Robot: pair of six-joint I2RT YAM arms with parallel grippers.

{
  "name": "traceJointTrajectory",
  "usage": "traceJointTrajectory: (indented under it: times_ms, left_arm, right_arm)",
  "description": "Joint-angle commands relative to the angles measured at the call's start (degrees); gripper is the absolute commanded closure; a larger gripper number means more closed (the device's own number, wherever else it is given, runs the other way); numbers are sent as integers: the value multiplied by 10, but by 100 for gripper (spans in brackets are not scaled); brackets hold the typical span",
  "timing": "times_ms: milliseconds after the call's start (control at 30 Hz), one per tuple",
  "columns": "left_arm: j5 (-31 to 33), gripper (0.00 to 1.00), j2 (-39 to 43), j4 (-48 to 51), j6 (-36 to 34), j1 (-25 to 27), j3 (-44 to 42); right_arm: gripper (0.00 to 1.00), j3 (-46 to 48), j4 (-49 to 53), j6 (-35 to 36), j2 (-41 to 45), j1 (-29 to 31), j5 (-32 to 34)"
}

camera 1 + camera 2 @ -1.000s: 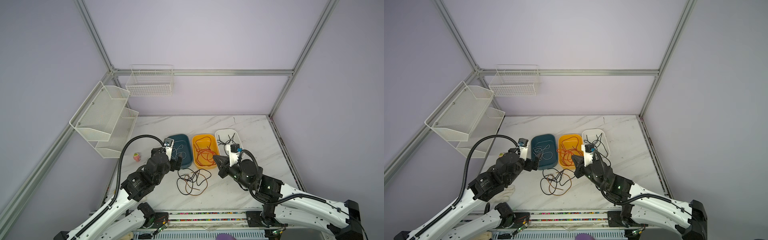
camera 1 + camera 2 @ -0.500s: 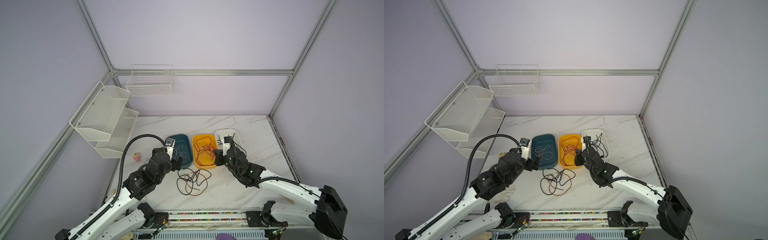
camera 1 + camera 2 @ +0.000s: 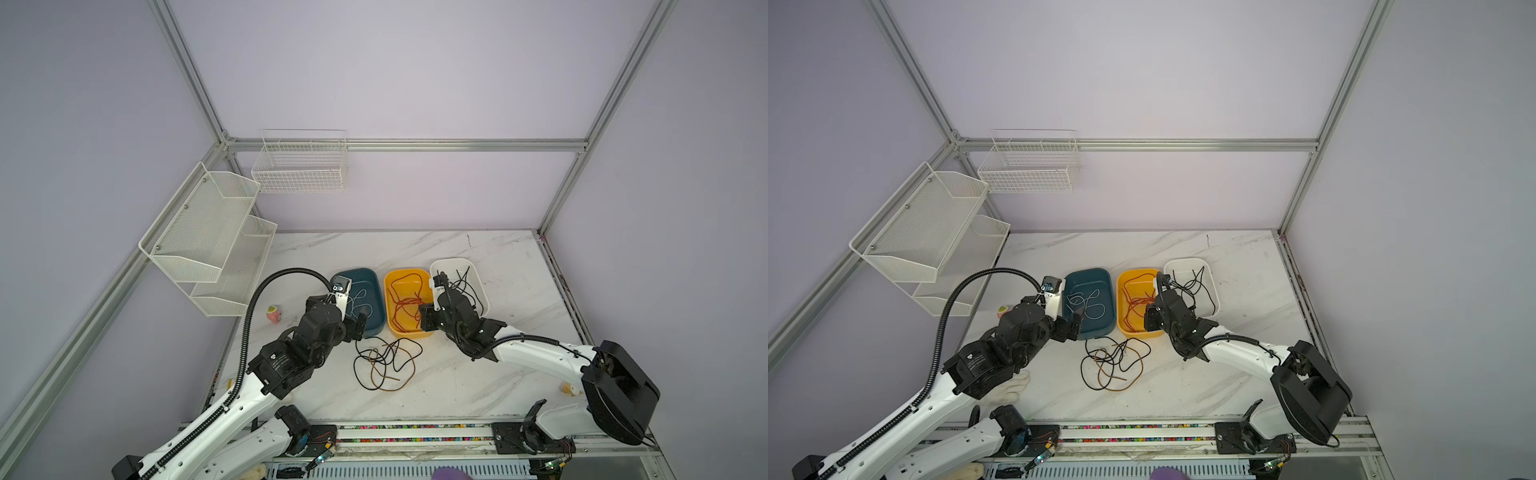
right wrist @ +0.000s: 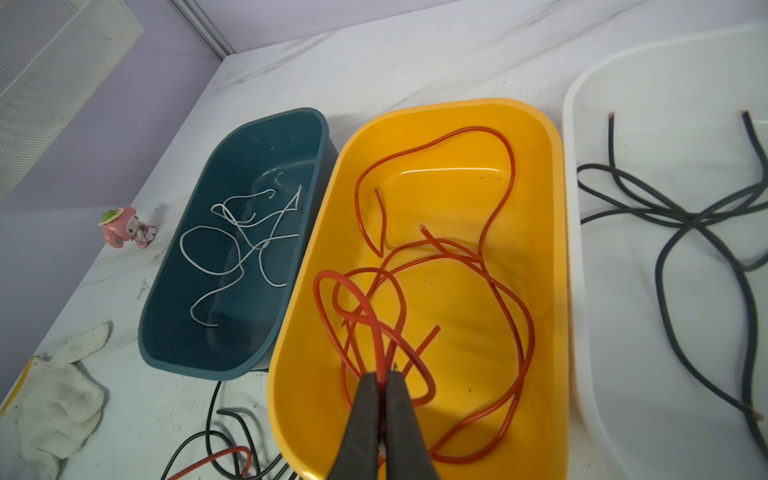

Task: Untangle the cables
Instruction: 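Lift the red cable and carry it over the yellow tray, then open the right gripper to drop the red cable into the yellow tray, then return the right gripper to the bundle and grasp another red cable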

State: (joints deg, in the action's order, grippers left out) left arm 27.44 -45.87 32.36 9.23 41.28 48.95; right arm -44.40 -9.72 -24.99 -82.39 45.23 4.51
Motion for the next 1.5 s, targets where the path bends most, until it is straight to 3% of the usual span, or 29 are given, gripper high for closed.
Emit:
traceJointTrajectory:
  times_ms: [0, 700, 800, 967, 1100, 1333, 1467]
  left_arm:
    - [1, 0, 0, -17, -8, -2, -15]
    - [-1, 0, 0, -17, -9, -2, -14]
    - [-1, 0, 1, -17, -9, -2, -14]
    - [-2, 0, 1, -18, -9, -2, -14]
    - [-2, 0, -1, -18, -9, -2, -14]
    - [-2, 0, -1, -18, -9, -2, -14]
    - [-2, 0, -2, -17, -10, -2, -13]
  right_arm:
    - [100, -18, -22, 6, -13, -6, -22]
    - [66, -19, -17, 4, 1, -11, -56]
    - [59, -13, -15, 18, 19, -11, -78]
    - [47, -4, -18, 37, 28, -10, -202]
    - [44, 17, -33, 55, 34, 19, -258]
    - [42, 28, -15, 89, 48, 118, -259]
    - [43, 39, -22, 87, 41, 146, -252]
